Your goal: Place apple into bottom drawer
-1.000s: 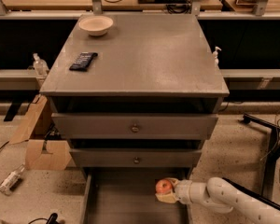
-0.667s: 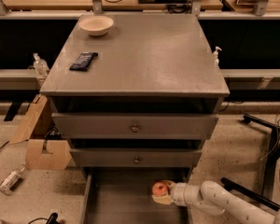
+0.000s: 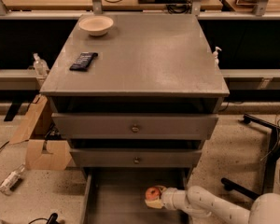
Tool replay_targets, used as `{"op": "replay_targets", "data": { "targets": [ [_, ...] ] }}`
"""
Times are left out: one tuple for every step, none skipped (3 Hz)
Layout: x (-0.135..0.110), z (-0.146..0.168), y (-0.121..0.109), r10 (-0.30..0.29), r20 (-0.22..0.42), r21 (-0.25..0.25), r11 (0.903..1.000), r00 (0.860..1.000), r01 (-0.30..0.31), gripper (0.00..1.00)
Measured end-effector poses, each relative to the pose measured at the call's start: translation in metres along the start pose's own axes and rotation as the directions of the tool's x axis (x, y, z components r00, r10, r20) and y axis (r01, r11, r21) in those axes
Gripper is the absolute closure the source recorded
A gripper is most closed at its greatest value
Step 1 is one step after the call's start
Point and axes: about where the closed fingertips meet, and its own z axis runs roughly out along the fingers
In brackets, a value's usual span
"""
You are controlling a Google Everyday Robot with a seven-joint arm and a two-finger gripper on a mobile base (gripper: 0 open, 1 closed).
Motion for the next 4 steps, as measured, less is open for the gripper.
{"op": "replay_targets", "data": {
  "targets": [
    [0.0131, 0.02, -0.0006, 0.009, -0.024, 0.019, 0.9998, 1.0, -0.008, 1.0],
    [0.0142, 0.0217, -0.0007, 0.009, -0.026, 0.02, 0.9998, 1.0, -0.009, 1.0],
    [0.0141, 0.0232, 0.0009, 0.01, -0.025, 0.017, 0.9998, 1.0, -0.009, 0.84],
    [0.014, 0.0245, 0.0024, 0.01, -0.025, 0.014, 0.9999, 1.0, -0.009, 0.62]
  ]
}}
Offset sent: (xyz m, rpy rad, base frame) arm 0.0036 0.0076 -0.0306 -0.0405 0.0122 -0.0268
